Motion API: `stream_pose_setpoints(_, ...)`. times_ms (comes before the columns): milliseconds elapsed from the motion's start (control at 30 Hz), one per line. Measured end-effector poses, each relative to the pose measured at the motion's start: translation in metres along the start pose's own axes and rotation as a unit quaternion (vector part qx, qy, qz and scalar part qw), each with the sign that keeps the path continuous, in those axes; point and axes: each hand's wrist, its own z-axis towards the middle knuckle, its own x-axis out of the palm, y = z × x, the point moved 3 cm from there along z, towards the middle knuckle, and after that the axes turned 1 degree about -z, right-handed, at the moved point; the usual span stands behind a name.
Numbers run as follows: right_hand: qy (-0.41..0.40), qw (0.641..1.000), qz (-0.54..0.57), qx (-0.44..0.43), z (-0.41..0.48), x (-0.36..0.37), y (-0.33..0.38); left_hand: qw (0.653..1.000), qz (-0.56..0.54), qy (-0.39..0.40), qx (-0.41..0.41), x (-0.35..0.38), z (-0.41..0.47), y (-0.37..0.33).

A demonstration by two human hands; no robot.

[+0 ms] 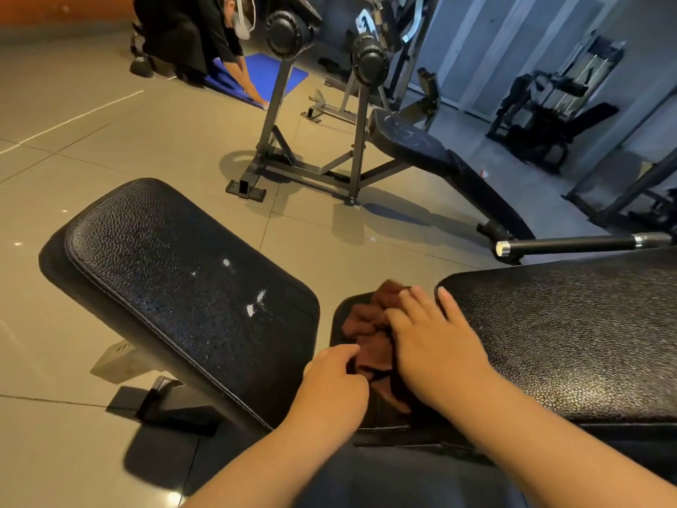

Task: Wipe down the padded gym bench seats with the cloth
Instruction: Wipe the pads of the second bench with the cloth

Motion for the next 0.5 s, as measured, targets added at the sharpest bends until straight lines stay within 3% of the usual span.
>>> stream_pose_setpoints(133, 0.021, 0.999, 0.008, 0.049, 0.045, 0.003, 0.018, 0.999, -0.012, -0.015, -0.034, -0.007, -0.003, 0.000)
stream_pose_setpoints(267, 0.064, 0.998, 0.011, -0.017, 0.049, 0.024, 0.054, 0.995, 0.065, -0.038, -0.070, -0.019, -0.003, 0.003)
stream_pose_setpoints(400, 0.060, 0.993, 0.047, -0.091, 0.020, 0.015, 0.040, 0.992, 0.117, 0.023, -0.035, -0.028, -0.007, -0.001)
stream_pose_setpoints(500, 0.038, 0.995, 0.063, -0.067, 0.018, 0.009, 0.008, 0.993, 0.110, 0.023, -0.036, -0.034, -0.007, -0.002)
